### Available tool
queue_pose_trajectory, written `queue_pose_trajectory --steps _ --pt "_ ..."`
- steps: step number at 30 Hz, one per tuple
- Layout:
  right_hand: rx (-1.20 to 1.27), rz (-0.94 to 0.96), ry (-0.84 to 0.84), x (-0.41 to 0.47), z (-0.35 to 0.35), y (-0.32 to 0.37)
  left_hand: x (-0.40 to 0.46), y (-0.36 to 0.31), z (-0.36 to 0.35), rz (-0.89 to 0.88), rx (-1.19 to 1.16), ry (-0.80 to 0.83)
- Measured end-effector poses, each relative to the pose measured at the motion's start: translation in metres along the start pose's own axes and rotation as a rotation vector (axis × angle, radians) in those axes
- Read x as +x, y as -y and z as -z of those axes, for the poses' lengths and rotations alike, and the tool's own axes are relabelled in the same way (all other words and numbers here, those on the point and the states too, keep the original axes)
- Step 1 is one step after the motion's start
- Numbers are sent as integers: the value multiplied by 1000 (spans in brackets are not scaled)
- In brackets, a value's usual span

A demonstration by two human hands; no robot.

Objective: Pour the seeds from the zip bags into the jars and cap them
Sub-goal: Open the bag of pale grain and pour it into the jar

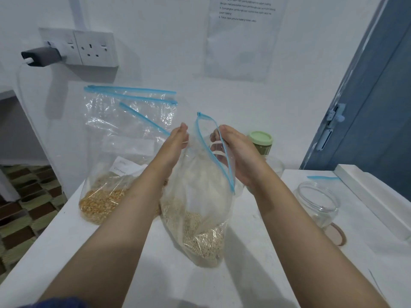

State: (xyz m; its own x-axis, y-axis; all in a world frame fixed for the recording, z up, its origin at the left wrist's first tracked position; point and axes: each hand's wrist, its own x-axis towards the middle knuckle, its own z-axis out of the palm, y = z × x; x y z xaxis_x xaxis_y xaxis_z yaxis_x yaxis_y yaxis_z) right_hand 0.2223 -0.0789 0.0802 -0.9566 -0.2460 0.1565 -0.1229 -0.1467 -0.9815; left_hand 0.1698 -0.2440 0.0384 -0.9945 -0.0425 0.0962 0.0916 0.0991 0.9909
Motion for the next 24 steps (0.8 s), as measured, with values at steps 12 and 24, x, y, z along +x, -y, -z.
queue_pose_trajectory --steps 12,24 --pt "-115 6 -129 -11 7 -4 1 1 -7 -100 -197 -112" --pt "-408 805 -219 -102 -5 -66 4 3 -5 -158 -267 -208"
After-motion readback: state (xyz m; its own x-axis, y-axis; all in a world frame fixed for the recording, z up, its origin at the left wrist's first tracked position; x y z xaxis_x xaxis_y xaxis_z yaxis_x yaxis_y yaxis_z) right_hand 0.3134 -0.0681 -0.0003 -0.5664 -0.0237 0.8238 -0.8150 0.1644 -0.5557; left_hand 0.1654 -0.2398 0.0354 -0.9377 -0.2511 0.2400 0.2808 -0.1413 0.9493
